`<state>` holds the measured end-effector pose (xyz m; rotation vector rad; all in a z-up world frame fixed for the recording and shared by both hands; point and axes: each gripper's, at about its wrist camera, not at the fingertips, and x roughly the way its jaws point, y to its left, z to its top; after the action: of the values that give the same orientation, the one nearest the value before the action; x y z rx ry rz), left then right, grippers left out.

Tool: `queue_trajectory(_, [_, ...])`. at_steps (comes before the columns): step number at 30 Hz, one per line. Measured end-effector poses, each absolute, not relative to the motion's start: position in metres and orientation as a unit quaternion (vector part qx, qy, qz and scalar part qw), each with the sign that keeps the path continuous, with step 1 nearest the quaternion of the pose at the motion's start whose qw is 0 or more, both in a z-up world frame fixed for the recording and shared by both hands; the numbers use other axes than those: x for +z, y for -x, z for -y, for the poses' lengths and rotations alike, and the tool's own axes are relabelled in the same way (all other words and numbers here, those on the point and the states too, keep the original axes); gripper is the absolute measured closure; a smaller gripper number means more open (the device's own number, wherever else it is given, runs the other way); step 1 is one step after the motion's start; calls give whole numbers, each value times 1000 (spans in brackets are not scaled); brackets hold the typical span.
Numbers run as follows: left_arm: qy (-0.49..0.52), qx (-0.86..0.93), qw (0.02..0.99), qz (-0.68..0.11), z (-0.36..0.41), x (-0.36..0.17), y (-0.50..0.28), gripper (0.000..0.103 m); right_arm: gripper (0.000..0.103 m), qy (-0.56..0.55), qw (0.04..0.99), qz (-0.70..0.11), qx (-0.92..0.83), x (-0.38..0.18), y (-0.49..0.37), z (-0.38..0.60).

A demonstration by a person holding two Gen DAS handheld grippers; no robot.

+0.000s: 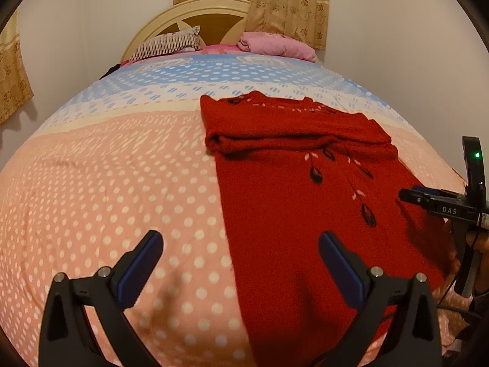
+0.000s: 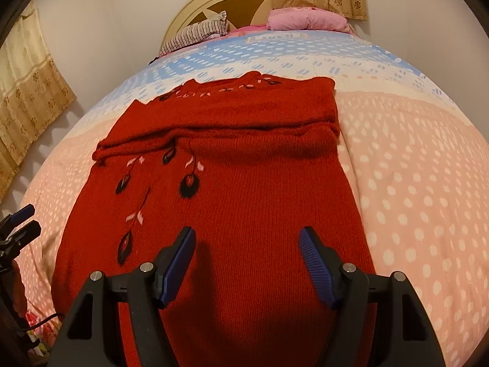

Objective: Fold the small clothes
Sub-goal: 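Move the left gripper to the cardigan hem and close on it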

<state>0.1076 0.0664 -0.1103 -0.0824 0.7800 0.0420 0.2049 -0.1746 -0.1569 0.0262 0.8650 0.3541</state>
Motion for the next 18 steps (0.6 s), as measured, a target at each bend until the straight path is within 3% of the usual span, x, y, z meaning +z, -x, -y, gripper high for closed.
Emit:
queue_trajectory(6, [75,-7,912,-402,-71,-122,-79,1,32,-18,897,-405,176,-164,-187,184])
queue_trajectory(10, [90,-28,901,-424,-66,-134,-65,15,29,3,903,-390,180,-168,-177,182])
queue_trajectory(12, [101,-36,894,-435,-66,-140,-58,18,22,16,904,-385,186,-169,-171,179])
queue_trajectory(16, [132,-64,876,-458,-65,-152,-52,36,20,37,907,-376,189,-171,-159,178])
queue_trajectory(18, [146,-73,874,-457,-64,-154,-49,36,20,42,908,-369,193,-172,-155,180])
